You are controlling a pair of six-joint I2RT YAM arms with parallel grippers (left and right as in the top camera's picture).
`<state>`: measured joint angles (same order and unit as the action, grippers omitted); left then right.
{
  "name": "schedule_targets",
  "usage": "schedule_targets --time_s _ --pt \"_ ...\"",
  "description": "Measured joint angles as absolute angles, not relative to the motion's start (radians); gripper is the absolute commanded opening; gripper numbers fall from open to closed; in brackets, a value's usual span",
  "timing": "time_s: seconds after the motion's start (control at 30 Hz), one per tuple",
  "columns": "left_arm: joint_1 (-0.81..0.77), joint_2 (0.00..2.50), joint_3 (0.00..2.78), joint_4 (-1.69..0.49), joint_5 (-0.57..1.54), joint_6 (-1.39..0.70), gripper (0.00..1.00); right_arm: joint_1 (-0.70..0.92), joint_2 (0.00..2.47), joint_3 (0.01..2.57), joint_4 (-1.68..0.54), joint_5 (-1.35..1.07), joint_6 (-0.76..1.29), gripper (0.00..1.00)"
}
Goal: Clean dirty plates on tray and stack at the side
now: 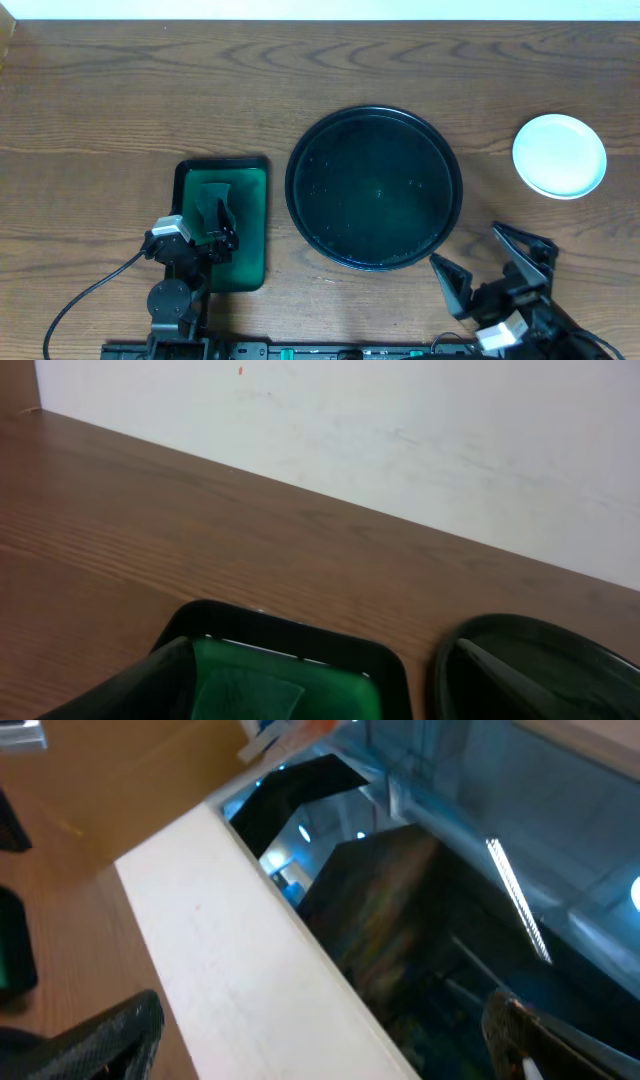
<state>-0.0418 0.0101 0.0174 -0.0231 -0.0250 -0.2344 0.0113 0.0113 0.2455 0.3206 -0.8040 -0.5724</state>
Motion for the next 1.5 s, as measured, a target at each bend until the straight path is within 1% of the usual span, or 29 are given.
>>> schedule_targets --time_s 0.13,0.27,0.47,0.7,0.8,1.07,1.3,1.5 --pt "-0.042 0.010 0.017 -0.023 -0.025 -0.234 0.80 0.011 0.011 0.147 0.445 -0.790 -0.554 0.99" --pt "-0.042 0.010 0.017 -0.023 -0.025 -0.234 0.80 0.011 0.011 0.092 0.506 -0.727 -0.492 0.99" --pt "-0.042 0.010 0.017 -0.023 -0.025 -0.234 0.80 0.011 0.011 0.033 0.543 -0.624 -0.402 0.99" --pt "-0.042 0.010 0.017 -0.023 -0.025 -0.234 0.80 0.011 0.011 0.007 0.531 -0.540 -0.359 0.99" --pt "-0.042 0.010 0.017 -0.023 -0.025 -0.234 0.80 0.011 0.011 0.007 0.478 -0.502 -0.342 0.99" --pt "-0.042 0.010 0.018 -0.023 -0.025 -0.234 0.80 0.011 0.011 0.007 0.205 -0.411 -0.259 0.99" --pt "-0.041 0.010 0.018 -0.023 -0.025 -0.234 0.80 0.011 0.011 0.007 -0.023 -0.322 -0.130 0.99" --pt "-0.041 0.010 0.018 -0.023 -0.025 -0.234 0.80 0.011 0.012 0.007 -0.048 -0.278 -0.086 0.99"
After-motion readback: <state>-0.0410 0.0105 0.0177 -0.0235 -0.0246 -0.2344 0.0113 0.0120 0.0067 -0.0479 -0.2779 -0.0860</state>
